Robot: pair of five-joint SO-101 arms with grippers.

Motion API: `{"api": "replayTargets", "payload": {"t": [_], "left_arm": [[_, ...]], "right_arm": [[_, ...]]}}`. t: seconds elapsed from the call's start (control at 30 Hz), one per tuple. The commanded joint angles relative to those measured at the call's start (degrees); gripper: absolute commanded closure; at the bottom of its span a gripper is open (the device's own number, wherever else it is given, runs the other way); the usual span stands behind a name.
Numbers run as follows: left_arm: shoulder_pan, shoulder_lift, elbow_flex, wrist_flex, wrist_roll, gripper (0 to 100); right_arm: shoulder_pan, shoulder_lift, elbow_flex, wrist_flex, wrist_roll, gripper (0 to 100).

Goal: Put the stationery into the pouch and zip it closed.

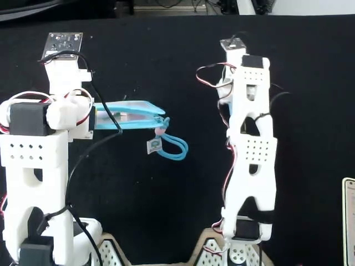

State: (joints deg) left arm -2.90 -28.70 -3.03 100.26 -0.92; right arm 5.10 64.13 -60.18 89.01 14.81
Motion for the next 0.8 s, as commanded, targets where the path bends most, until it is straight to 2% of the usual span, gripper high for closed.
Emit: {"api": "replayTargets", "payload": {"t": [0.0,0.1,0.2,0.47,0.6,0.77], "left_arm": [[0.48,-0.79,-0.75,0.26,-0.62,97],[0.48,-0.79,-0.75,0.26,-0.62,97],[0.48,-0.79,-0.75,0.26,-0.62,97],[0.48,-0.79,-0.84,0.26,-0.62,97],[0.48,-0.79,-0.84,0.26,-0.62,97],[0.48,-0.79,-1.10,0.26,-0.53,97]], "right_arm": [[-2.55,2.77,-5.58,6.86,3.08,89.3],[-2.29,3.56,-9.80,11.16,3.16,89.8],[-2.29,3.38,-12.09,11.96,3.16,98.4],[-2.37,1.98,-12.18,12.31,2.81,98.8],[-2.55,-5.49,-4.70,12.31,0.88,98.8],[-4.66,-23.60,12.35,12.13,0.97,98.8]]}}
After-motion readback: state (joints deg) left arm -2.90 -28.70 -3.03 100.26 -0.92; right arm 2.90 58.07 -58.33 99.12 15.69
